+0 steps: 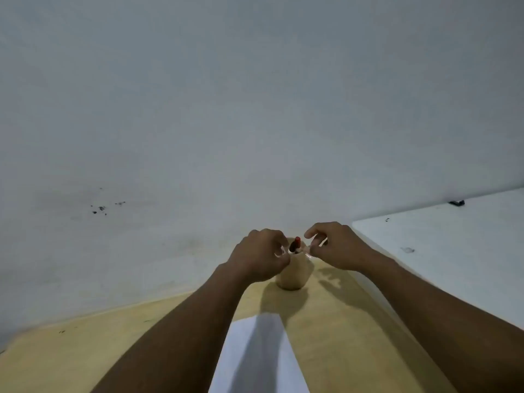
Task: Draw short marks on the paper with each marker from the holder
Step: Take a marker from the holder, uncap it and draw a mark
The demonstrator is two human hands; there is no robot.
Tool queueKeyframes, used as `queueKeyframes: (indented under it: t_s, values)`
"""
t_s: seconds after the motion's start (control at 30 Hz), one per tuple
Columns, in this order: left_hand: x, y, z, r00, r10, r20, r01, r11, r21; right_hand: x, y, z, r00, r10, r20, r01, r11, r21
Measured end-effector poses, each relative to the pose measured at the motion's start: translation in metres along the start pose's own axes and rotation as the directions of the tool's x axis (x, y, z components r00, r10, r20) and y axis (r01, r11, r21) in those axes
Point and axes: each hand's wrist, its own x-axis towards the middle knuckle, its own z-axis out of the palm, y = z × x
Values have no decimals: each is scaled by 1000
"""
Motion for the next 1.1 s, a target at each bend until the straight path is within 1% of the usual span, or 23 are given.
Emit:
queueKeyframes:
  t_s: [0.13,0.33,0.47,0.53,0.67,0.73,0.8,0.87,0.97,1.03,1.1]
  values:
    - [27,-1,20,1000,0,-7,0,999,49,17,20,10,998,59,-9,-59,998,14]
    - [58,-9,42,999,-12,-49,21,984,175,31,38,17,997,70,13,-71,997,32]
    - [58,-14,42,997,-14,-81,26,989,148,33,37,19,998,62,17,-62,997,37]
    - [53,-13,31,994,-23,-105,31,996,79,31,30,18,998,55,-7,-55,998,38]
    - [38,-8,-7,981,-35,-193,12,993,-119,26,7,16,999,8,-43,-7,999,37]
    - [27,-6,-30,969,-52,-242,3,980,-201,22,-10,17,998,-32,-45,35,998,60]
    - [13,-5,-55,960,-107,-258,18,946,-324,17,-32,18,997,-68,-34,71,991,110]
    - [-5,-8,-79,958,-171,-230,48,887,-459,13,-57,22,994,-104,-22,106,981,164]
    - [-36,-20,-111,954,-245,-174,81,766,-637,6,-95,28,988,-155,11,146,948,284]
    - [-59,-34,-126,944,-302,-134,116,685,-720,-1,-120,31,979,-194,70,153,912,381]
    - [-82,-53,-137,931,-357,-72,163,585,-795,-7,-143,33,962,-222,159,125,877,465]
